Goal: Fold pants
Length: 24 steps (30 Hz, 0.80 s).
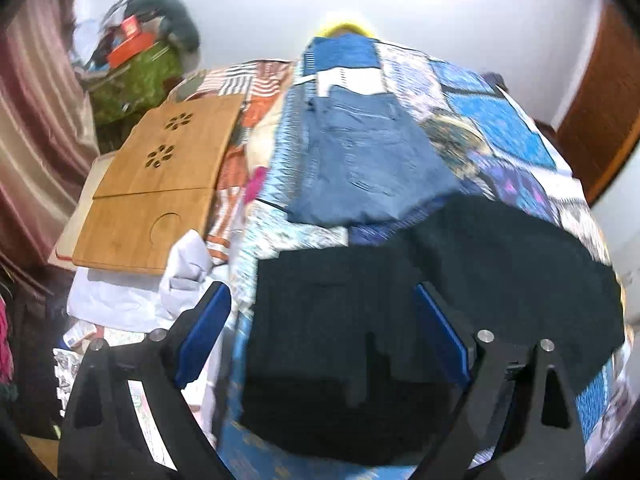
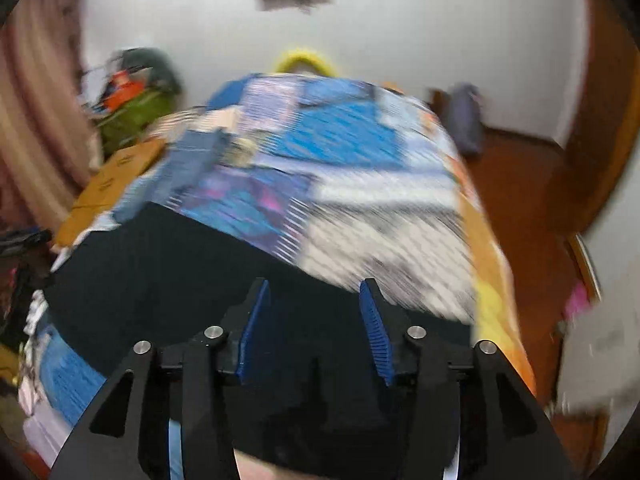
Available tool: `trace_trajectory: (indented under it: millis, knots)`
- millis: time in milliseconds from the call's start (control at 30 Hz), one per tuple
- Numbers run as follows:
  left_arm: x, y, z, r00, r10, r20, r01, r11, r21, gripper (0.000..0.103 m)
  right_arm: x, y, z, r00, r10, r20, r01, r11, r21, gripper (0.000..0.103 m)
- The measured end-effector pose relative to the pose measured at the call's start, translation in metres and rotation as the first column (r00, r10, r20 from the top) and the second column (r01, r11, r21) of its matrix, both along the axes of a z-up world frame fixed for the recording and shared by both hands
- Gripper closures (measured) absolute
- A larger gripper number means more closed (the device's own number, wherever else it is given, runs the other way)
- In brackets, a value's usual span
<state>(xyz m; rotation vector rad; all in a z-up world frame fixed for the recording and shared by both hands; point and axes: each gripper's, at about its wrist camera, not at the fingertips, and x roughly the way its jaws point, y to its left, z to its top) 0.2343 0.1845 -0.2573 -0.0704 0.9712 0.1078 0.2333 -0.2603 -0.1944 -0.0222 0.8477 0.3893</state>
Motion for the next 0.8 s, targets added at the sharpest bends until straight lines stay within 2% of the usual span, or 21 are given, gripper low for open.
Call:
trace_trajectory:
  millis: [100, 267, 467, 567, 633, 667, 700, 733, 767, 800]
  knots:
    - [0.020, 0.029, -0.011, 0.999, 0.030, -0.020, -0.030, 0.999, -0.033, 0.020, 0.031, 0.056, -0.002, 0.992, 0.127, -0.008, -0.126, 0.991, 0.033, 0.054]
    - [0.054, 0.051, -0.049, 0.992, 0.026, -0.126, -0.043, 0.990, -0.134, 0.029, 0.077, 0.144, -0.026, 0.953, 0.299, -0.056, -0.297, 0.954, 0.047, 0.054]
    - [0.073, 0.048, -0.099, 0.967, -0.020, -0.254, -0.020, 0.988, -0.156, 0.029, 0.125, 0.223, -0.065, 0.895, 0.413, -0.170, -0.412, 0.910, 0.042, 0.054]
    - [0.071, 0.050, -0.109, 0.966, -0.032, -0.257, -0.025, 0.976, -0.215, 0.030, 0.142, 0.247, -0.085, 0.860, 0.439, -0.259, -0.435, 0.897, 0.077, 0.054]
    - [0.069, 0.049, -0.108, 0.970, -0.050, -0.238, -0.008, 0.972, -0.236, 0.044, 0.146, 0.256, -0.097, 0.835, 0.457, -0.308, -0.449, 0.888, 0.099, 0.054]
    - [0.066, 0.046, -0.105, 0.973, -0.066, -0.222, 0.006, 0.965, -0.263, 0.061, 0.146, 0.259, -0.099, 0.829, 0.467, -0.308, -0.459, 0.882, 0.104, 0.054]
    - [0.064, 0.045, -0.103, 0.975, -0.059, -0.214, 0.002, 0.966, -0.258, 0.069, 0.142, 0.262, -0.098, 0.823, 0.481, -0.302, -0.473, 0.875, 0.105, 0.059]
    - [0.062, 0.043, -0.101, 0.979, -0.044, -0.199, -0.003, 0.973, -0.229, 0.074, 0.139, 0.265, -0.098, 0.811, 0.500, -0.305, -0.494, 0.863, 0.103, 0.067]
    - [0.061, 0.042, -0.099, 0.981, -0.039, -0.189, -0.001, 0.978, -0.208, 0.084, 0.136, 0.270, -0.098, 0.803, 0.509, -0.311, -0.509, 0.856, 0.088, 0.080]
    - [0.060, 0.041, -0.098, 0.983, -0.037, -0.182, 0.001, 0.981, -0.193, 0.091, 0.133, 0.272, -0.097, 0.804, 0.513, -0.300, -0.518, 0.853, 0.068, 0.082]
